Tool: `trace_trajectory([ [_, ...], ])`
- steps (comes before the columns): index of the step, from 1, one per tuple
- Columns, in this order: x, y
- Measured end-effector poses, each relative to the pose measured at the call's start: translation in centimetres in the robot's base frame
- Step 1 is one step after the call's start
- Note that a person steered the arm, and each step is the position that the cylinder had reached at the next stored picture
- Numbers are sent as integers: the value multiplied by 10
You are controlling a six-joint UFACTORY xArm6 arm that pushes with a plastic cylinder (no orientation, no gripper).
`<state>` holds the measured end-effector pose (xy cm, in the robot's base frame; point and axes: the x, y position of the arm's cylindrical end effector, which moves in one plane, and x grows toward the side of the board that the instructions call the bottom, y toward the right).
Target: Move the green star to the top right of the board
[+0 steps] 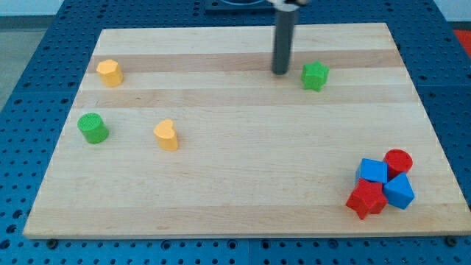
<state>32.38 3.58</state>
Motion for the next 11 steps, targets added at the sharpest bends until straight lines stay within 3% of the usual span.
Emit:
trace_trajectory([
  [1, 25, -21],
  [2, 66, 11],
  [3, 56, 73],
  [4, -5, 100],
  [8, -79, 146],
  [10, 39, 121],
  [11, 95, 52],
])
